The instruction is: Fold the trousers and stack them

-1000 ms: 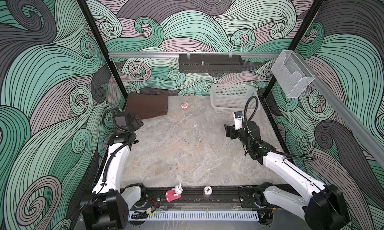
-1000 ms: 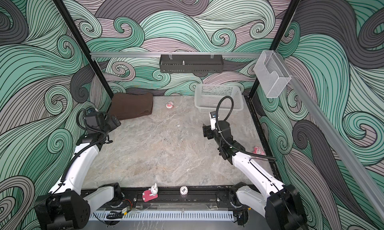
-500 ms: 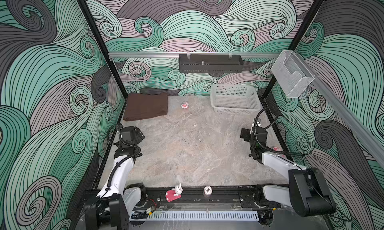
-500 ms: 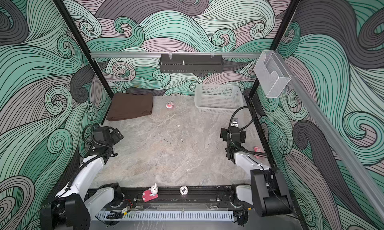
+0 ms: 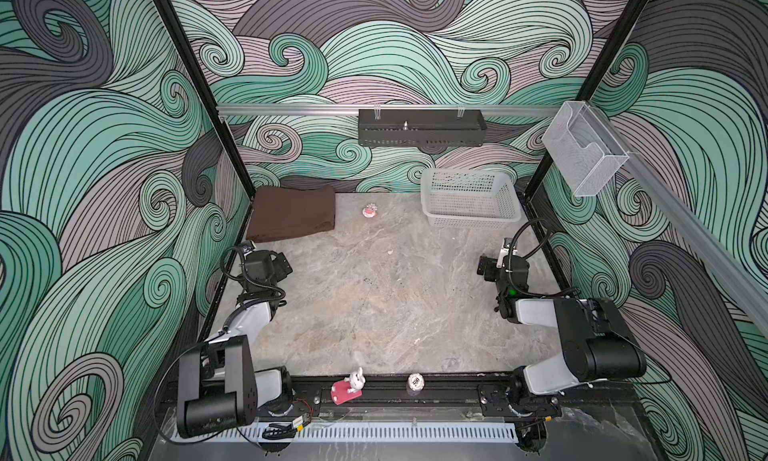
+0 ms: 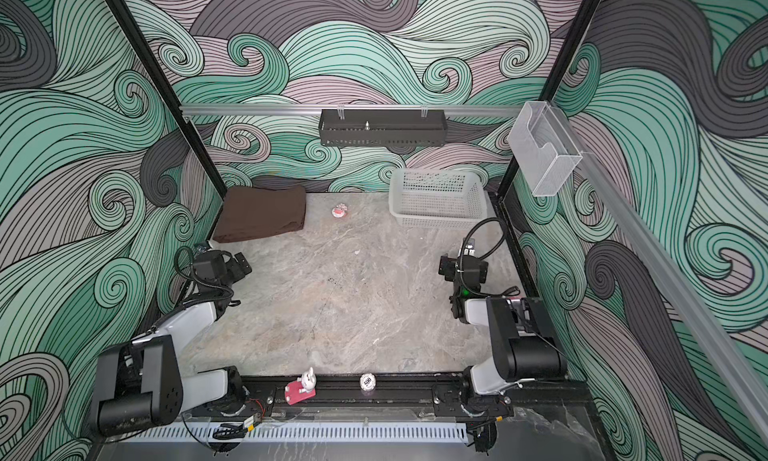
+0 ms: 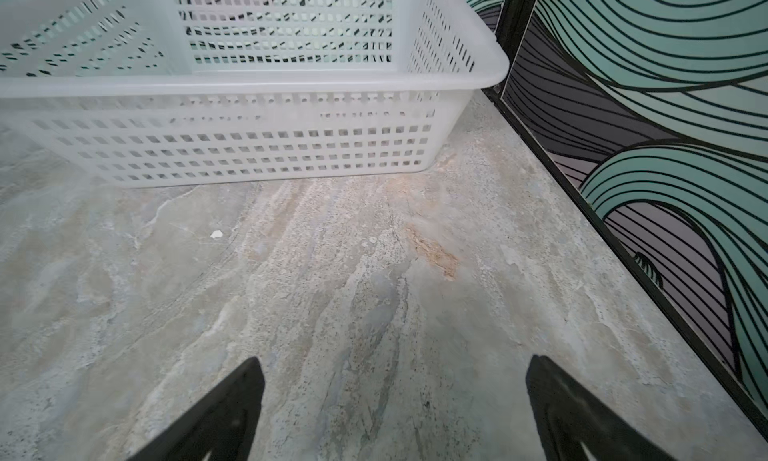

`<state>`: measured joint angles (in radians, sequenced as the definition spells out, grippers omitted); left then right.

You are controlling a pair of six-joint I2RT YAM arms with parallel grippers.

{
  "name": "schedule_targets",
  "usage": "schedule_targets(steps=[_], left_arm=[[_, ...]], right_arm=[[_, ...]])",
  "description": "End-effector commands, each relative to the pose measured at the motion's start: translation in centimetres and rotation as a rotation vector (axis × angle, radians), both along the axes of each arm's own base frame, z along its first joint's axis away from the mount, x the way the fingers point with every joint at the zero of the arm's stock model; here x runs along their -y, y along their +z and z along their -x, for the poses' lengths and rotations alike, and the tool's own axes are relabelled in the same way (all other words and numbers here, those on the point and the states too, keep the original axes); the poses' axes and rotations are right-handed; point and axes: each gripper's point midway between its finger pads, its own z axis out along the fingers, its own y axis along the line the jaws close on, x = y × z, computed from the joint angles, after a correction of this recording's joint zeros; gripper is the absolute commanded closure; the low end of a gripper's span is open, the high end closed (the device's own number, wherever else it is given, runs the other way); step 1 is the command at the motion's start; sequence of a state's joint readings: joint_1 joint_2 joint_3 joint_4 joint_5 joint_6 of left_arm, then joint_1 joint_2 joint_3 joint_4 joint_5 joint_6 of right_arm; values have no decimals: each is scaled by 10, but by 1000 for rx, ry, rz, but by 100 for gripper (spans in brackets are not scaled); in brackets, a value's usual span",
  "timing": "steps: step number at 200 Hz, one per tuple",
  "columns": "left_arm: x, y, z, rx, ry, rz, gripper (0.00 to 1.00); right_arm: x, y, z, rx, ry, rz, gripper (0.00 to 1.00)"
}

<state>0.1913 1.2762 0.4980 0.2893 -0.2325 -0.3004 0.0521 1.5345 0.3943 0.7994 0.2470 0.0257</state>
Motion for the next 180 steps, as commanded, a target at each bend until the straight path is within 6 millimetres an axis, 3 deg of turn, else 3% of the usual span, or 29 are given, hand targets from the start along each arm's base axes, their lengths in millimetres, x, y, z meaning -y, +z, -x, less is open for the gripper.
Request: schedule_targets(steps=[1, 23, 63, 81, 84, 110, 180], left_arm=[[0, 11, -21, 89, -37, -12, 2], [0, -7, -23, 69, -37, -5, 2], [11, -7, -30, 66, -113, -6, 2], [28, -1, -38, 82, -218, -27, 2], [32, -10, -39, 57, -235, -25, 2], [73, -26, -51, 47, -416, -170, 1], [68, -25, -49, 42, -368, -171, 1]], right_arm=[[-3, 12, -5, 57, 25, -9, 1], [-3, 14, -5, 69, 26, -6, 1], [-6, 13, -6, 65, 39, 0, 1], [-6, 13, -6, 65, 39, 0, 1], [-6, 13, -6, 65, 38, 0, 1], [-6, 13, -6, 62, 39, 0, 1], [-8, 13, -6, 61, 55, 0, 1]])
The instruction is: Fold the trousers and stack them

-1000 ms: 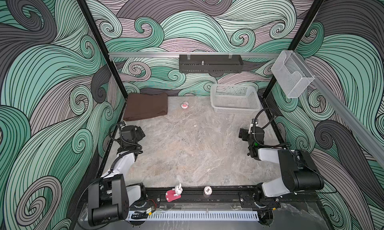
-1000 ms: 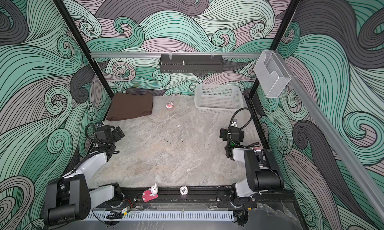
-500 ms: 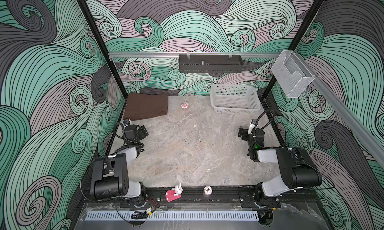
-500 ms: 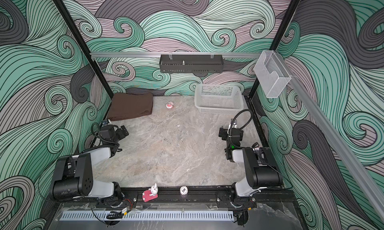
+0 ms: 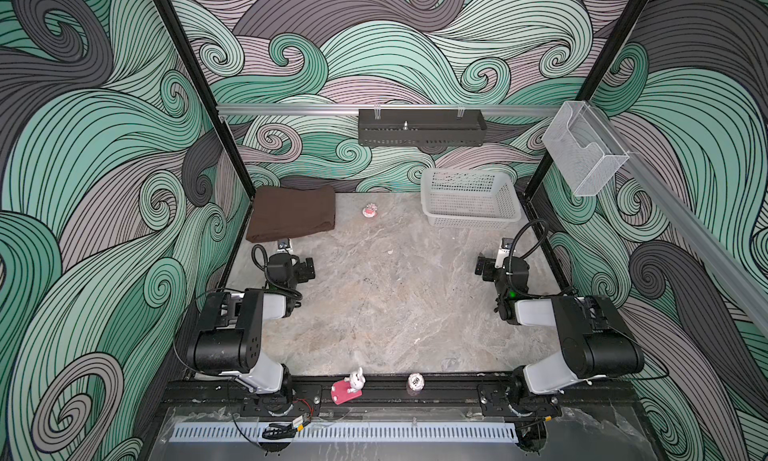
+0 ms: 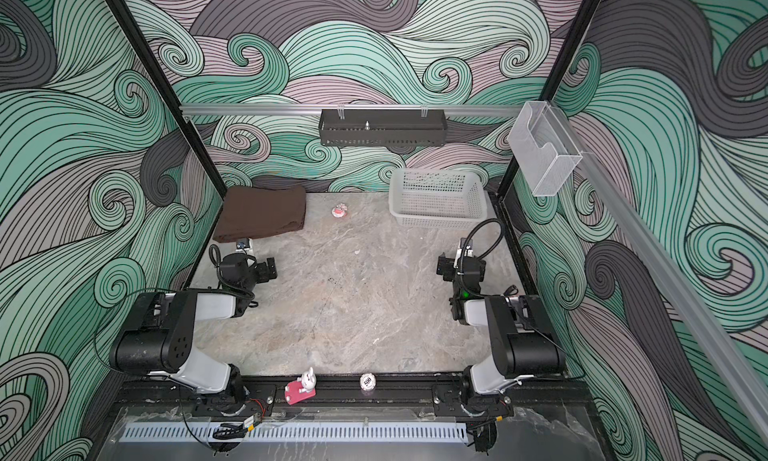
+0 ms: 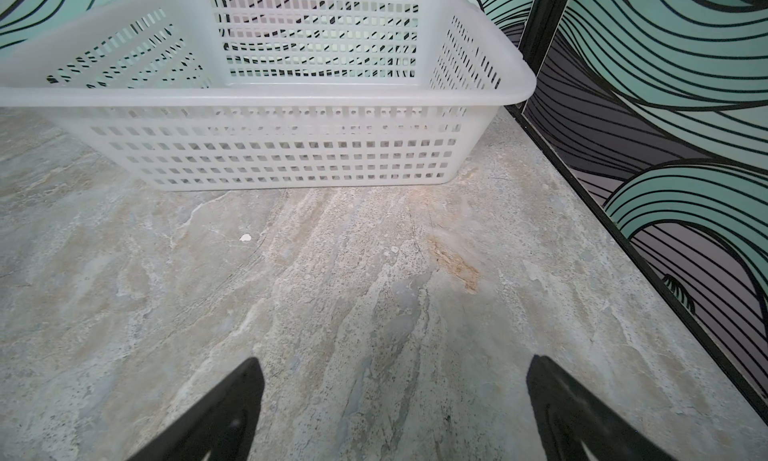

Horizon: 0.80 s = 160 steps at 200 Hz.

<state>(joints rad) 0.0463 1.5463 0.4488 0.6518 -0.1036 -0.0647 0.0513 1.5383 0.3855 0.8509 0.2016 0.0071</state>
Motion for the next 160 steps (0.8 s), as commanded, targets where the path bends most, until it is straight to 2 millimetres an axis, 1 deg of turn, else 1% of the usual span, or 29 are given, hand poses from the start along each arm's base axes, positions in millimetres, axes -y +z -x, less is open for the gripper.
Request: schedule_targets(steps=[1, 13, 160], left_arm=[[-4, 19, -9, 62, 2, -28, 2], [-4, 18, -8, 40, 9, -18, 1], [-4, 18, -8, 47, 10, -20, 1]], right_arm=[[0, 7, -3, 27, 7, 3, 1], [-1, 7, -2, 27, 8, 3, 1], [-1, 6, -3, 25, 7, 3, 1]])
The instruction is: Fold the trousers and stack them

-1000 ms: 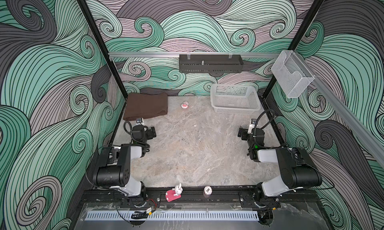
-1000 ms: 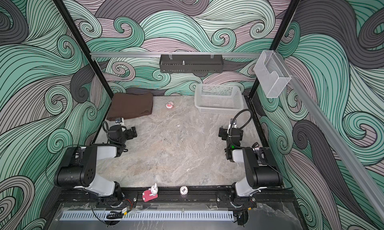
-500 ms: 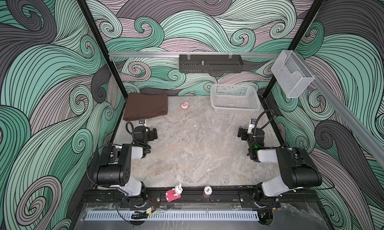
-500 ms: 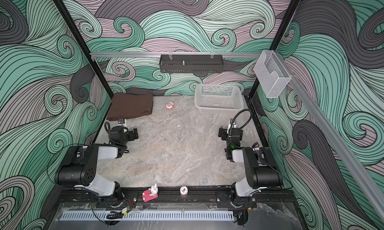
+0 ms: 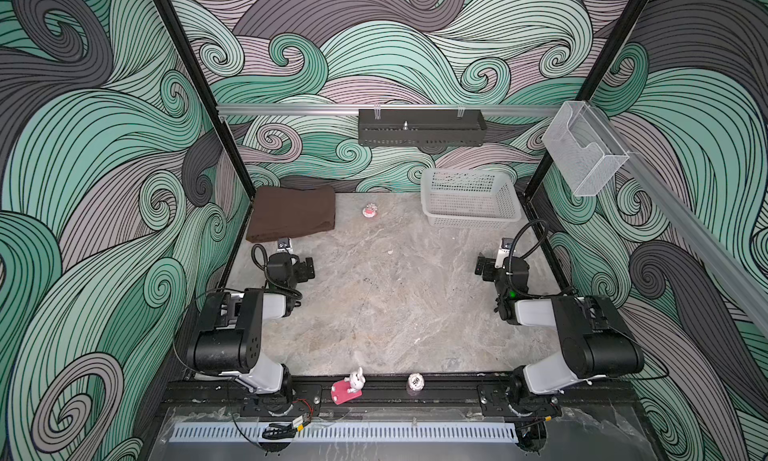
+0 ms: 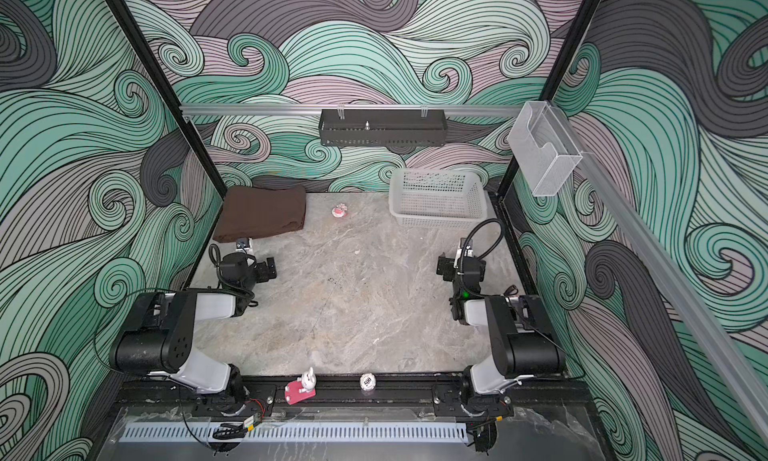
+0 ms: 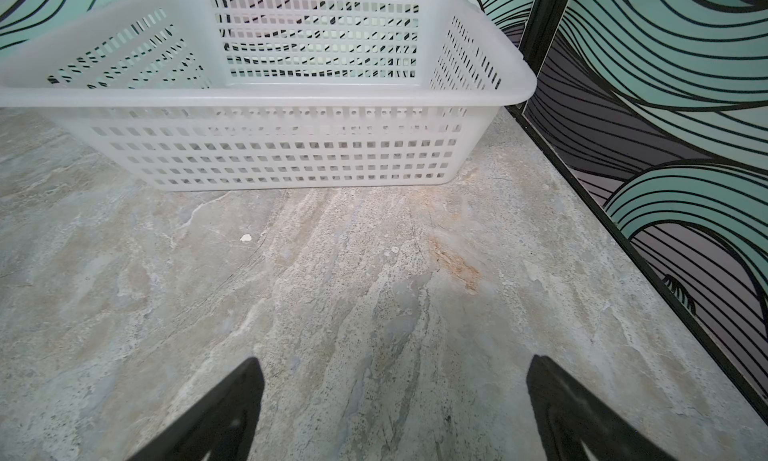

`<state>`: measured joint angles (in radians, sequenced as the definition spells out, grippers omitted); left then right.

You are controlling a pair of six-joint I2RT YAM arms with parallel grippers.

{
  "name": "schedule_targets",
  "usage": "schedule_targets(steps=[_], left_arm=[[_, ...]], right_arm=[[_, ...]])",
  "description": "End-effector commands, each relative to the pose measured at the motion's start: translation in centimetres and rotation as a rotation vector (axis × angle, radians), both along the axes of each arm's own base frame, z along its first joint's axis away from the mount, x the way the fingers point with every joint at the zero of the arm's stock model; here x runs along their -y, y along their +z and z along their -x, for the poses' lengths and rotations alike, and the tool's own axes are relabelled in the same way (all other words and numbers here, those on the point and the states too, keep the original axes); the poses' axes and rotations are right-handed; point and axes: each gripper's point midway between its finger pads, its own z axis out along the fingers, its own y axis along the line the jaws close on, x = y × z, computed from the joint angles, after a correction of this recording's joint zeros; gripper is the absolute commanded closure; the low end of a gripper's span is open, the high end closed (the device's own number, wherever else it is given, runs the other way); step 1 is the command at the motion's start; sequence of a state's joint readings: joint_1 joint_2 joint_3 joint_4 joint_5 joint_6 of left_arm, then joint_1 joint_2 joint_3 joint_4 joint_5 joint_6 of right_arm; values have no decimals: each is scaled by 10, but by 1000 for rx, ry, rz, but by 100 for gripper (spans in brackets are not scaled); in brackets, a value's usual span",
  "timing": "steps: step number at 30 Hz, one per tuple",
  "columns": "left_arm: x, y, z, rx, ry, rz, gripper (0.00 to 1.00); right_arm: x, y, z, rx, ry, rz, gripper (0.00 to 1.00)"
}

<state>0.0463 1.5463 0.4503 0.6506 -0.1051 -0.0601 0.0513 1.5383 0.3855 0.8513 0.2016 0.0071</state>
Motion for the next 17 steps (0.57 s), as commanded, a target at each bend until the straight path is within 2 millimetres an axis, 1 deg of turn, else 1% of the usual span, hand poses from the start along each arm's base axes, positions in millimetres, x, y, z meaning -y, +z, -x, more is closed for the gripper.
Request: schedule_targets(steps=[1, 13, 17], left_arm=[[-4, 17, -8, 46, 11, -15, 1], [-4, 18, -8, 47, 11, -15, 1], [-4, 18, -8, 47, 11, -15, 1]], right_arm=[[-1, 7, -3, 25, 8, 3, 1], [-2, 5, -4, 15, 11, 6, 1], [-2, 7, -3, 26, 10, 6, 1]])
